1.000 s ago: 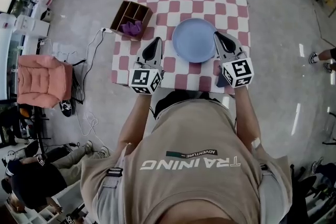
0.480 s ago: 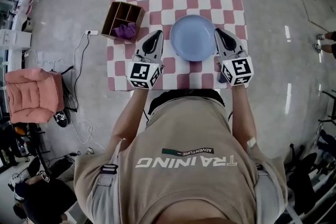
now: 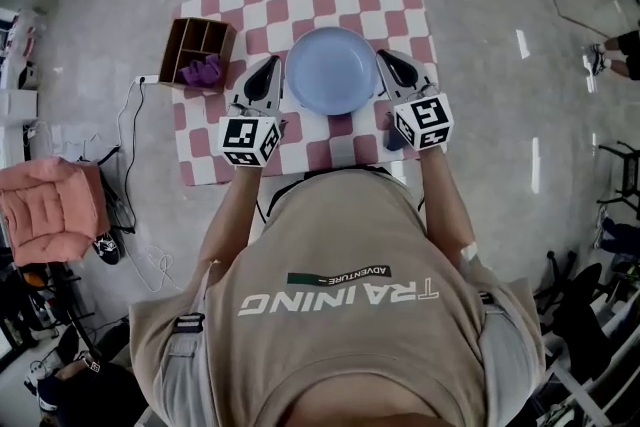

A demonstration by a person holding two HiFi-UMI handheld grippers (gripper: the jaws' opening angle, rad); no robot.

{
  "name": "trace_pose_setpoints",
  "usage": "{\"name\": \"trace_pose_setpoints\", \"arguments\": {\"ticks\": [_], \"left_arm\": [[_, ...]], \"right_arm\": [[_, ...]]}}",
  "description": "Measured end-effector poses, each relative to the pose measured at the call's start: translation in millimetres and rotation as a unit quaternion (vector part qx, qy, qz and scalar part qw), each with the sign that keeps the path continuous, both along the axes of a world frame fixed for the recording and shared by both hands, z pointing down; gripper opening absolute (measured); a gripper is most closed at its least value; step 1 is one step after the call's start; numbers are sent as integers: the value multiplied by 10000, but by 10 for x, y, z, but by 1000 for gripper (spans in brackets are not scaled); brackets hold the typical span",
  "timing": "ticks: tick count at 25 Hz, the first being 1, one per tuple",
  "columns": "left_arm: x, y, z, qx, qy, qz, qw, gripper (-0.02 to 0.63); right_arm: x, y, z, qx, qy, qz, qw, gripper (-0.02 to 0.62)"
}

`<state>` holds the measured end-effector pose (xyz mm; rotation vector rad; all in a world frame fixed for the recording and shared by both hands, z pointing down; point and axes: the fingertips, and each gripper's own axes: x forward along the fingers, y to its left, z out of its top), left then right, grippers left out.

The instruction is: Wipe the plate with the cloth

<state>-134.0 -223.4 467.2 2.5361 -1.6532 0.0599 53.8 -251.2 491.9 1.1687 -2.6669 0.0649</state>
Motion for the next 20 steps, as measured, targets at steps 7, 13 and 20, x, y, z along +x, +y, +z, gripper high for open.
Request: {"name": "trace_pose_setpoints", "arguments": {"ticks": [7, 13, 20], "left_arm": [[5, -59, 62, -126, -30, -142, 9998, 15], [117, -111, 149, -231, -68, -97, 9997, 15], [269, -228, 43, -94, -102, 36, 9999, 15]], "right_arm": [[768, 38, 324, -304, 264, 584, 9975, 18], [1531, 123, 368, -400, 163, 1374, 9896, 18], [1630, 236, 806, -750, 441, 1465, 9854, 18]]}}
